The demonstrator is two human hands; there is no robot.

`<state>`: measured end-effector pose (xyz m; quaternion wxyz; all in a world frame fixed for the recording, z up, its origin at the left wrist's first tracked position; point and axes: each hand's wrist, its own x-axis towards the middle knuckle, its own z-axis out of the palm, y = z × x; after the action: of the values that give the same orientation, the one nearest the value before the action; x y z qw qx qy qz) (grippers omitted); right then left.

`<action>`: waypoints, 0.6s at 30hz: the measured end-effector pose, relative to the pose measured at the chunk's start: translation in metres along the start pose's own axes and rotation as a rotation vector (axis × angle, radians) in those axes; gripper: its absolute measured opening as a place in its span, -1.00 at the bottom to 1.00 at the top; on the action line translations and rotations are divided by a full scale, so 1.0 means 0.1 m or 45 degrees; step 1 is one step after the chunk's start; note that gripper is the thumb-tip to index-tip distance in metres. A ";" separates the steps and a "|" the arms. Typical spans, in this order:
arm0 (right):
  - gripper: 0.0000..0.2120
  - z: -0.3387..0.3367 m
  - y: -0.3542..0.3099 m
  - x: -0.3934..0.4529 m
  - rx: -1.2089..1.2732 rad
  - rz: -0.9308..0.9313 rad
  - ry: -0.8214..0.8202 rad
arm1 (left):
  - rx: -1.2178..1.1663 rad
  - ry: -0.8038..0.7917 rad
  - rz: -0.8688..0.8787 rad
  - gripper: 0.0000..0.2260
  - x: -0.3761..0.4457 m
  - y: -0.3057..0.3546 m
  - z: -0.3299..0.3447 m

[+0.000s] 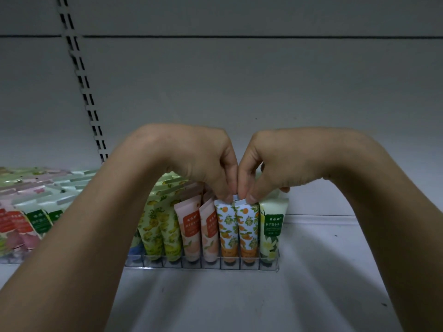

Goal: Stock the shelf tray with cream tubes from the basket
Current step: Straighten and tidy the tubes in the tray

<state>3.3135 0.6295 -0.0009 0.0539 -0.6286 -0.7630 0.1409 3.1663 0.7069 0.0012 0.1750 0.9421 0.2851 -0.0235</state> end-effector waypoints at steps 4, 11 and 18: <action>-0.92 -0.07 0.02 -0.06 0.017 0.007 0.030 | -0.035 -0.009 0.013 -0.86 -0.03 -0.01 -0.03; -0.92 -0.16 0.10 -0.21 -0.104 0.211 -0.108 | -0.050 -0.043 0.029 -0.87 -0.02 0.08 0.02; -0.93 -0.11 0.06 -0.13 -0.186 0.204 -0.161 | -0.050 -0.073 0.030 -0.88 -0.01 0.08 0.01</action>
<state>3.3250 0.6196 0.0086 -0.0517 -0.6796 -0.7204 0.1284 3.1695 0.6995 0.0030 0.2018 0.9408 0.2691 -0.0430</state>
